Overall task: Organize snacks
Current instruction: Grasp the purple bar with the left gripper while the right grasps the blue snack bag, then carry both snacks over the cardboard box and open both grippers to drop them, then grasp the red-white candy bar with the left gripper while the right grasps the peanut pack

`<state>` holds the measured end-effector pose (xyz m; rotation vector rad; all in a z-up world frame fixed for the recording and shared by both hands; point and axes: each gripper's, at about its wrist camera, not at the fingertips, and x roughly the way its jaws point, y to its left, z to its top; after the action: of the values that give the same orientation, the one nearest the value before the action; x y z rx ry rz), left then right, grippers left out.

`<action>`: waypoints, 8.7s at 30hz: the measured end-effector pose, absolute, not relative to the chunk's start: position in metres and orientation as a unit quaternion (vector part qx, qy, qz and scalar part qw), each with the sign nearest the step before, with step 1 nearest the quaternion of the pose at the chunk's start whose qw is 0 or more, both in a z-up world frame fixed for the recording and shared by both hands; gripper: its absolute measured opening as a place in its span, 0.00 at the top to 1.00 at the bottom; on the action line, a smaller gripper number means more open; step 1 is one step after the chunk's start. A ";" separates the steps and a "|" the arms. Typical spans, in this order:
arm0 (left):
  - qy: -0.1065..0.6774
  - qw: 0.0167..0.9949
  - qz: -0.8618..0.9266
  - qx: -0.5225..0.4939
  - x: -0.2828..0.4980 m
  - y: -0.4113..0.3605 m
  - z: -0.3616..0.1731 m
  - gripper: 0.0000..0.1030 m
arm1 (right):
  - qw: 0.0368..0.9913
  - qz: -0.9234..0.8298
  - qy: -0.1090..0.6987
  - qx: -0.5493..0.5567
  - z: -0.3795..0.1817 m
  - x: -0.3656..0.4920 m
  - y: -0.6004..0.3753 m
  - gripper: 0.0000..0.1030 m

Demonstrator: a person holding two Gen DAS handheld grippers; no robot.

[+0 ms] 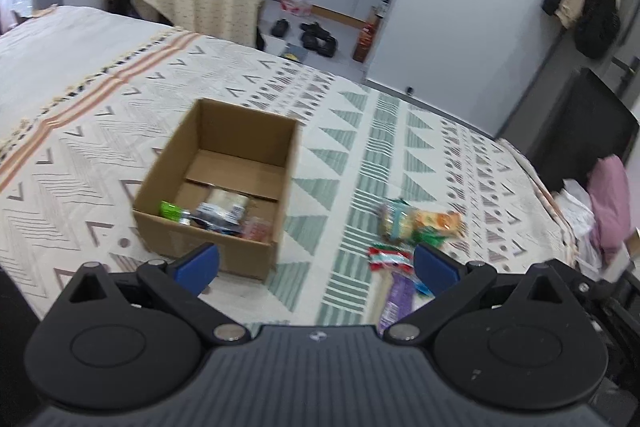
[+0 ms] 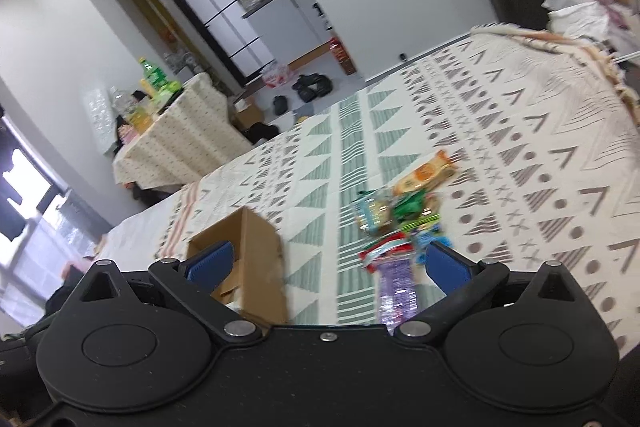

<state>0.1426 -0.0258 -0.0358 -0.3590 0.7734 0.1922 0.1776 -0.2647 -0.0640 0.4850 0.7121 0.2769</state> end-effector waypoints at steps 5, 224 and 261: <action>0.385 0.903 0.071 -0.175 0.147 -0.042 -0.042 0.00 | 0.905 0.106 0.344 0.227 -0.069 0.178 -0.283 0.00; 0.411 0.883 0.113 -0.196 0.276 -0.044 -0.096 0.07 | 0.871 0.174 0.404 0.218 -0.149 0.325 -0.317 0.00; 0.505 0.845 0.097 -0.144 0.344 -0.091 -0.214 0.20 | 0.828 0.178 0.495 0.194 -0.224 0.368 -0.295 0.58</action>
<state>0.3441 -0.0911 -0.2135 -0.3047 1.0658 0.2056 0.3679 -0.2948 -0.2239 0.4109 1.0509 0.3773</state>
